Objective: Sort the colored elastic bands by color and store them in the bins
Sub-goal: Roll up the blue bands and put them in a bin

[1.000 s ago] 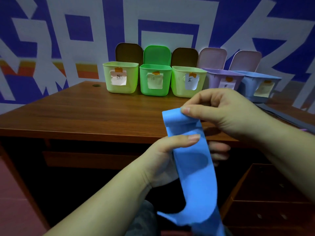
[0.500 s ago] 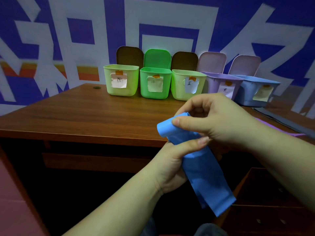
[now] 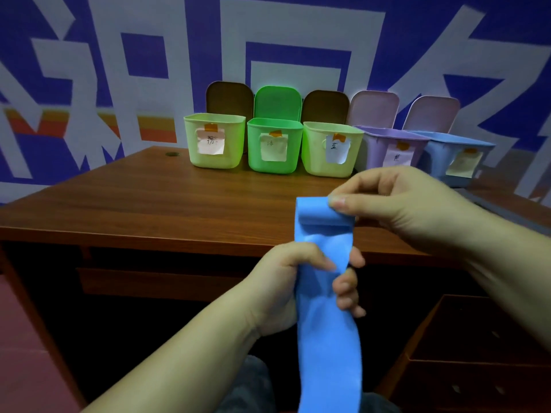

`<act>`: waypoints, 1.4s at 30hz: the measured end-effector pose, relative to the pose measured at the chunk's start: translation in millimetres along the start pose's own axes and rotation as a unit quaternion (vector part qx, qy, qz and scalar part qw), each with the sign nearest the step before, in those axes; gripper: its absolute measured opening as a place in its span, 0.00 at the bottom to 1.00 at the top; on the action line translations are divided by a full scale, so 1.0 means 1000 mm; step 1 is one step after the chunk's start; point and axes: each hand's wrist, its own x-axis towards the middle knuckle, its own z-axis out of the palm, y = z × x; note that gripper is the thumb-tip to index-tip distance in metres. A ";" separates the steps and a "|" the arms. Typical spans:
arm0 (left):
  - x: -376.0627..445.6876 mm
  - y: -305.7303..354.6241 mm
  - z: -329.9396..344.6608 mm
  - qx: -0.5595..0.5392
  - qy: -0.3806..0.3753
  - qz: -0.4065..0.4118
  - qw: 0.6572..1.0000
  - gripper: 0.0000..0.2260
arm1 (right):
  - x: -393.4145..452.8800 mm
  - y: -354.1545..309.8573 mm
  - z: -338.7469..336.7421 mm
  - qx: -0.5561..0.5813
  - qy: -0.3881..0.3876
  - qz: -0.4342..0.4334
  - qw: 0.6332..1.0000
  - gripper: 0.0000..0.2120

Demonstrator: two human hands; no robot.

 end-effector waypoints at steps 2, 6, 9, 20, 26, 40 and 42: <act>-0.004 -0.002 -0.004 0.012 0.009 0.008 1.000 0.17 | -0.007 0.002 0.003 -0.015 -0.008 -0.018 1.000 0.12; -0.003 -0.004 -0.004 0.042 0.114 -0.002 0.993 0.30 | -0.021 0.010 0.017 -0.059 -0.025 -0.049 0.997 0.09; -0.005 -0.003 -0.013 0.054 0.111 0.001 0.992 0.23 | -0.025 0.016 0.019 -0.010 -0.048 -0.034 0.998 0.10; -0.011 -0.009 -0.014 0.015 0.013 0.009 1.000 0.23 | -0.024 0.018 0.017 -0.111 -0.023 -0.069 0.991 0.12; -0.003 -0.028 -0.002 0.030 0.167 0.045 0.984 0.11 | -0.018 0.019 0.011 -0.225 0.039 -0.121 0.966 0.10; -0.015 -0.021 -0.005 0.041 0.168 0.021 0.985 0.26 | -0.033 0.038 0.028 -0.118 -0.023 -0.107 0.987 0.12; -0.019 -0.022 -0.009 0.075 0.169 0.021 0.982 0.24 | -0.037 0.032 0.031 -0.003 -0.052 -0.046 0.998 0.15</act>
